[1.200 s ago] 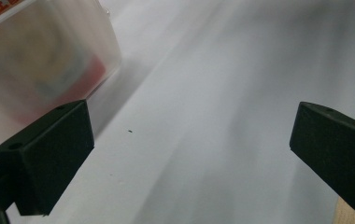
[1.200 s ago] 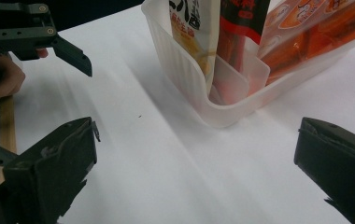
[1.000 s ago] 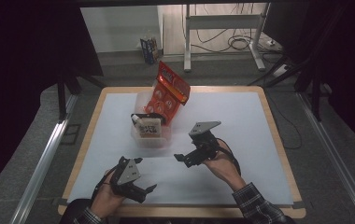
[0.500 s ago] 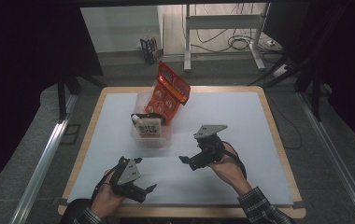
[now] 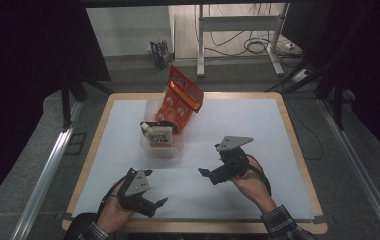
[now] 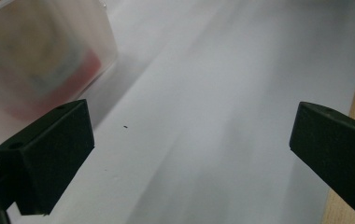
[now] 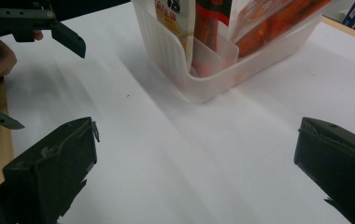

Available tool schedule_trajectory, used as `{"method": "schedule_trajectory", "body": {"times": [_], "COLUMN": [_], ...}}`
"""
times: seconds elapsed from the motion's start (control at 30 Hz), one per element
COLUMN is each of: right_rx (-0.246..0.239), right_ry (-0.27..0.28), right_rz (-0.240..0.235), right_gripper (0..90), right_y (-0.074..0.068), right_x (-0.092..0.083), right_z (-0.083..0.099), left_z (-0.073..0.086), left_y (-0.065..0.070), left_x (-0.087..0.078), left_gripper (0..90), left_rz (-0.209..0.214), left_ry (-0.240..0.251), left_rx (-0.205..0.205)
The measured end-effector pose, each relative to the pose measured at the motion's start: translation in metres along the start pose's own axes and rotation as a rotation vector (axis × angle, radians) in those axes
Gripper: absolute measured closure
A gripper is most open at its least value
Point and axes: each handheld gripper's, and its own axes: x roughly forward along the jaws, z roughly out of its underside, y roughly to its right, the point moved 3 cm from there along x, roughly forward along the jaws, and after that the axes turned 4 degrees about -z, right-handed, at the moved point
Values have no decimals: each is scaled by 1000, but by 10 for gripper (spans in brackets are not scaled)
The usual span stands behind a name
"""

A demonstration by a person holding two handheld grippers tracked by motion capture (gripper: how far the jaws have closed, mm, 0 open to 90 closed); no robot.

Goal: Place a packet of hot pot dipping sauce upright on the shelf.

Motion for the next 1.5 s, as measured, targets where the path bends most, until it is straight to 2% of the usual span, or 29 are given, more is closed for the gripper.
{"method": "schedule_trajectory", "body": {"times": [0.57, 1.13, 1.5], "right_rx": [25, 43, 51], "right_ry": [1, -23, -13], "right_rz": [36, 72, 104], "right_gripper": [0, 0, 0], "right_y": [4, 6, 8], "right_x": [-10, -20, -32], "right_z": [21, 42, 52], "left_z": [0, 1, 1], "left_y": [-1, -1, -1], "left_x": [0, 2, 2], "left_gripper": [2, 1, 0], "left_rz": [21, 9, 5], "left_ry": [-25, -34, -36], "left_rx": [-37, -24, -20]}}
